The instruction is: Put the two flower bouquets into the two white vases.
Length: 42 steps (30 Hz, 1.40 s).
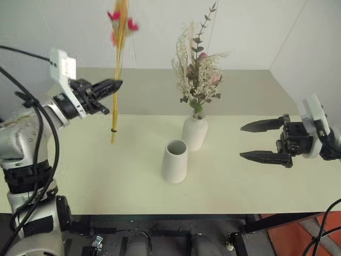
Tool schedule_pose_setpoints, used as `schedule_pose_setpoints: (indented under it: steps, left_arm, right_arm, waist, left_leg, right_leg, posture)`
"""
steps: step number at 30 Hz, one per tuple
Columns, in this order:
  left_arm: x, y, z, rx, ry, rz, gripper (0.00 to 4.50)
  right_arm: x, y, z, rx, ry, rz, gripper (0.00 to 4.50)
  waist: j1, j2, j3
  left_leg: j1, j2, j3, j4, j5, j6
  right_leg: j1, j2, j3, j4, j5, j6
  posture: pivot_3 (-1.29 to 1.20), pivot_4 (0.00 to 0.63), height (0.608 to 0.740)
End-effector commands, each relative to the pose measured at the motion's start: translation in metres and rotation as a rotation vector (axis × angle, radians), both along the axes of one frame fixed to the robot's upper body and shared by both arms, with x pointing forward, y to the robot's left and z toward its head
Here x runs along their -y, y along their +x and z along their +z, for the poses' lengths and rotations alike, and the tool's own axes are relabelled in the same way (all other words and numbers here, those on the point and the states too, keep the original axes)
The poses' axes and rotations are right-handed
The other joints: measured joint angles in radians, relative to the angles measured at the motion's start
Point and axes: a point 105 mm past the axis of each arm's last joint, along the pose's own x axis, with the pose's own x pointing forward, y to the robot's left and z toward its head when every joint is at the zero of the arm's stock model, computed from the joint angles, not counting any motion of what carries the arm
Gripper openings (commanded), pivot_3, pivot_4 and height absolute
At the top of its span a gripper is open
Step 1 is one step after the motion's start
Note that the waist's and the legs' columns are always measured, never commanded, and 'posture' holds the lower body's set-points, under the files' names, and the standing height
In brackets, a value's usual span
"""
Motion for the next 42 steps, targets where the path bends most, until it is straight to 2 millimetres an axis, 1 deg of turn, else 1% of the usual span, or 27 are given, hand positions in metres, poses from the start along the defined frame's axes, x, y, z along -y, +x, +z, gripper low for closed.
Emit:
schedule_pose_setpoints:
  steps: [1,4,6,8,9,11,13,19,25,28,32,35,36,37,40,42]
  left_arm:
    - [0.020,-0.028,0.033,0.108,-0.114,-0.215,0.01]
    - [0.032,-0.034,0.044,0.111,-0.200,-0.319,0.01]
    - [0.045,-0.034,0.046,0.096,-0.236,-0.390,0.01]
    - [0.050,-0.034,0.046,0.087,-0.246,-0.413,0.01]
    - [0.055,-0.032,0.044,0.077,-0.243,-0.422,0.01]
    - [0.068,-0.028,0.035,0.070,-0.219,-0.435,0.01]
    - [0.077,-0.027,0.027,0.077,-0.198,-0.446,0.01]
    - [0.094,-0.026,0.007,0.084,-0.186,-0.479,0.01]
    - [0.099,-0.023,-0.006,0.086,-0.188,-0.470,0.01]
    - [0.102,-0.022,-0.020,0.080,-0.134,-0.461,0.01]
    - [0.104,-0.023,-0.031,0.050,-0.120,-0.461,0.01]
    - [0.108,-0.025,-0.049,0.024,-0.089,-0.456,0.01]
    - [0.109,-0.026,-0.053,0.015,-0.085,-0.460,0.46]
    - [0.109,-0.028,-0.056,0.015,-0.082,-0.463,0.63]
    - [0.107,-0.031,-0.064,0.007,-0.056,-0.457,1.62]
    - [0.101,-0.033,-0.069,-0.012,-0.047,-0.449,2.25]
  right_arm:
    - [0.007,-0.002,0.012,0.067,-0.004,-0.032,4.50]
    - [0.006,-0.005,0.011,0.065,-0.001,-0.027,4.50]
    - [0.006,-0.006,0.009,0.063,0.000,-0.028,4.50]
    - [0.006,-0.006,0.009,0.062,0.000,-0.029,4.50]
    - [0.006,-0.006,0.009,0.065,0.000,-0.034,4.50]
    - [0.006,-0.007,0.010,0.071,0.002,-0.041,4.50]
    - [0.006,-0.008,0.011,0.074,0.004,-0.046,4.50]
    - [0.005,-0.011,0.010,0.075,0.011,-0.055,4.50]
    - [0.003,-0.012,0.011,0.075,0.019,-0.059,4.50]
    - [0.004,-0.012,0.011,0.075,0.021,-0.061,4.50]
    - [0.004,-0.013,0.011,0.075,0.021,-0.063,4.50]
    - [0.003,-0.013,0.011,0.075,0.023,-0.059,4.50]
    - [0.003,-0.013,0.011,0.076,0.024,-0.059,4.50]
    - [0.003,-0.013,0.011,0.076,0.024,-0.061,4.50]
    - [0.003,-0.013,0.011,0.078,0.026,-0.064,4.50]
    - [0.003,-0.013,0.011,0.078,0.025,-0.065,4.50]
  waist:
    - [-0.002,0.000,0.000]
    - [-0.004,0.000,0.000]
    - [-0.006,0.000,0.000]
    - [-0.008,0.000,0.000]
    - [-0.010,0.000,0.000]
    - [-0.009,0.000,0.000]
    - [-0.006,0.000,0.000]
    - [-0.006,0.000,0.000]
    - [-0.006,0.000,0.000]
    - [-0.006,0.000,0.000]
    - [-0.005,0.000,0.000]
    - [-0.006,0.000,0.000]
    - [-0.006,0.000,0.000]
    - [-0.006,0.000,0.000]
    - [-0.006,0.000,0.000]
    - [-0.006,0.000,0.000]
  left_leg:
    - [0.000,0.000,0.000,0.000,0.000,0.000]
    - [0.001,0.000,0.000,0.000,0.000,0.000]
    - [0.001,0.000,0.000,0.000,0.000,0.000]
    - [0.001,0.000,0.000,0.000,0.000,0.000]
    - [0.002,0.000,0.000,0.000,0.000,0.000]
    - [0.002,0.000,0.000,0.000,0.000,0.000]
    - [0.002,0.000,0.000,0.000,0.000,0.000]
    - [0.002,-0.001,0.000,0.000,0.000,0.000]
    - [0.002,-0.001,0.000,0.000,0.000,0.000]
    - [0.002,-0.001,0.000,0.000,0.000,0.000]
    - [0.002,-0.001,0.000,0.000,0.000,0.000]
    - [0.002,-0.001,0.000,0.000,0.000,0.000]
    - [0.002,-0.001,0.000,0.000,0.000,0.000]
    - [0.002,-0.001,0.000,0.000,0.000,0.000]
    - [0.002,-0.001,0.000,0.000,0.000,0.000]
    - [0.002,-0.001,0.000,0.000,0.000,0.000]
  right_leg:
    - [0.000,0.000,0.000,0.000,0.000,0.000]
    - [0.000,0.000,0.000,0.000,0.000,0.000]
    - [0.000,0.000,0.001,0.001,0.000,0.000]
    - [0.001,0.000,0.001,0.001,0.000,0.000]
    - [0.001,0.000,0.001,0.001,0.000,0.000]
    - [0.001,0.001,0.002,0.001,0.000,0.000]
    - [0.001,0.001,0.002,0.001,0.000,0.000]
    - [0.001,0.001,0.002,0.001,0.001,0.000]
    - [0.001,0.001,0.002,0.001,0.001,0.000]
    - [0.001,0.001,0.002,0.001,0.000,0.000]
    - [0.001,0.001,0.002,0.000,0.000,0.000]
    - [0.001,0.001,0.002,0.000,0.000,0.000]
    - [0.001,0.001,0.003,0.000,0.000,0.000]
    - [0.001,0.001,0.003,0.000,0.000,0.000]
    - [0.001,0.001,0.002,0.001,0.000,0.000]
    - [0.001,0.001,0.003,0.001,0.000,0.000]
  posture:
    - [0.00,0.150,0.740]
    - [0.00,0.150,0.740]
    - [0.00,0.150,0.740]
    - [0.00,0.150,0.740]
    - [0.00,0.150,0.740]
    - [0.00,0.150,0.740]
    - [0.00,0.150,0.740]
    - [0.00,0.150,0.740]
    - [0.00,0.150,0.740]
    - [0.00,0.150,0.740]
    - [0.00,0.150,0.740]
    - [0.00,0.150,0.740]
    - [0.00,0.150,0.740]
    - [0.00,0.150,0.740]
    - [0.00,0.150,0.740]
    - [0.00,0.150,0.740]
